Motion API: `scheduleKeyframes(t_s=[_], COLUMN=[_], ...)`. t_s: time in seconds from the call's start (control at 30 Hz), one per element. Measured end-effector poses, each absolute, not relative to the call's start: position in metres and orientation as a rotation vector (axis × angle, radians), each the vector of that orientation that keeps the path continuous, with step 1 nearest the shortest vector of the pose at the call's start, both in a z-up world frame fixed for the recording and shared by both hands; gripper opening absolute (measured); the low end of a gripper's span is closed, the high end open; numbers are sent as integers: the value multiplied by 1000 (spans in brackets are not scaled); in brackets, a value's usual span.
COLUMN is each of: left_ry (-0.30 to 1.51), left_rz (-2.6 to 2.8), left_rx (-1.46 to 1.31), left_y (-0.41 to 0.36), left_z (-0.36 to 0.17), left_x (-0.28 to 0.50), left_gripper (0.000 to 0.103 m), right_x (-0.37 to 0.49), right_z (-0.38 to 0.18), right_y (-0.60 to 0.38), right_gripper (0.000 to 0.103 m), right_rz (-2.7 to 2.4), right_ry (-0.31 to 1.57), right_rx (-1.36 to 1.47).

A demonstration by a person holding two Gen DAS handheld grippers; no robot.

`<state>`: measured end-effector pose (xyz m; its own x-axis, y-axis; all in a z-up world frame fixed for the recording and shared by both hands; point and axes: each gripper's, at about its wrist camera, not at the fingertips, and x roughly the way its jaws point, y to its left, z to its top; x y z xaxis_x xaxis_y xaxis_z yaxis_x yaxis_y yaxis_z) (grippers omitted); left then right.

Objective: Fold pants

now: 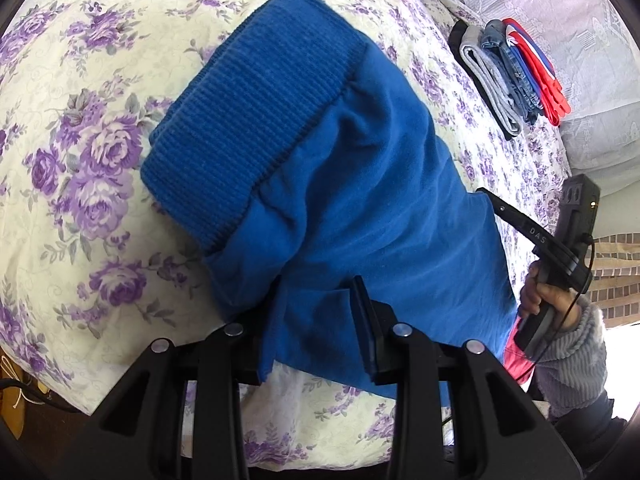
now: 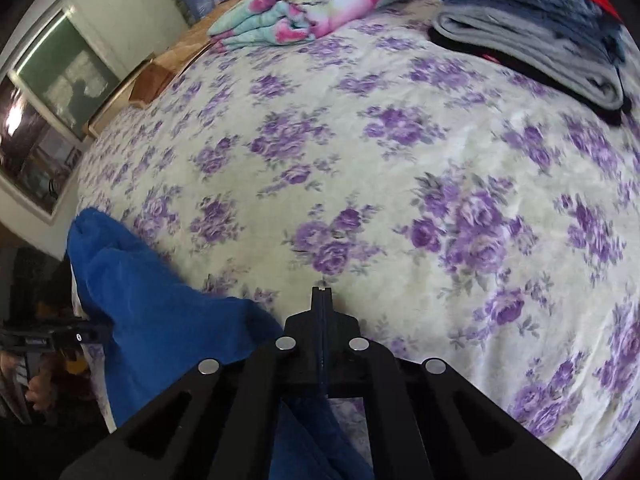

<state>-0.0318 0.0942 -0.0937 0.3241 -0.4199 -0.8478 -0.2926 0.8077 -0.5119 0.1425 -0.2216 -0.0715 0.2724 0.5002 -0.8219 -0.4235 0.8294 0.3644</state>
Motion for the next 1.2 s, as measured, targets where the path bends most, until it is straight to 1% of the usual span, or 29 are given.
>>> scheduleKeyframes(t_s=[0.13, 0.23, 0.27, 0.3, 0.33, 0.37, 0.43, 0.47, 0.5, 0.57, 0.6, 0.67, 0.73, 0.8, 0.87, 0.93, 1.0, 1.03, 1.07, 1.1, 1.13, 1.2], left_ry=[1239, 1184, 1172, 1167, 1171, 1181, 1213, 1230, 1237, 1228, 1218, 1194, 1165, 1131, 1124, 1126, 1143, 1154, 1165, 1181, 1204, 1202], left_rz=[-98, -125, -132, -127, -99, -70, -68, -57, -48, -70, -88, -116, -139, -173, -225, -262, -253, -236, -236, -242, -234, -246], left_rx=[-673, -658, -653, -636, -601, -576, -612, -630, -638, -638, -632, -649, -681, -673, -640, -595, -502, -462, -444, -429, -411, -447], left_y=[100, 105, 107, 109, 111, 113, 121, 124, 125, 127, 129, 135, 142, 141, 127, 111, 97, 92, 91, 91, 92, 95], left_z=[-76, -57, -53, -51, -51, -55, -73, -80, -82, -75, -69, -60, -50, -39, -32, -30, -39, -45, -54, -63, -70, -72], left_x=[-40, -47, -47, -46, -42, -38, -28, -25, -23, -25, -29, -34, -39, -35, -18, -2, 15, 25, 30, 34, 40, 42], left_gripper=[32, 34, 37, 43, 45, 45, 42, 35, 34, 34, 34, 34, 35, 38, 38, 40, 46, 45, 37, 17, 12, 12], right_x=[113, 101, 100, 100, 102, 105, 111, 111, 110, 102, 95, 81, 70, 70, 78, 85, 83, 79, 72, 65, 56, 35], right_z=[-40, -45, -52, -59, -67, -80, -96, -96, -95, -80, -71, -54, -49, -57, -78, -97, -98, -93, -85, -76, -68, -55], right_y=[-216, -194, -188, -183, -180, -181, -185, -186, -186, -182, -181, -180, -174, -171, -171, -176, -186, -189, -192, -195, -200, -216], right_gripper=[0, 0, 0, 0, 0, 0, 0, 0, 0, 0, 3, 2, 5, 5, 5, 0, 0, 0, 0, 5, 5, 5], right_rz=[728, 766, 754, 728, 683, 635, 611, 606, 592, 549, 548, 573, 578, 559, 499, 456, 446, 431, 416, 410, 402, 369], right_ry=[1074, 1101, 1112, 1129, 1153, 1178, 1196, 1186, 1184, 1148, 1125, 1081, 1068, 1087, 1149, 1189, 1179, 1168, 1145, 1122, 1098, 1062], right_rx=[119, 108, 98, 92, 87, 90, 139, 161, 156, 102, 90, 112, 109, 126, 137, 197, 282, 295, 290, 281, 275, 288])
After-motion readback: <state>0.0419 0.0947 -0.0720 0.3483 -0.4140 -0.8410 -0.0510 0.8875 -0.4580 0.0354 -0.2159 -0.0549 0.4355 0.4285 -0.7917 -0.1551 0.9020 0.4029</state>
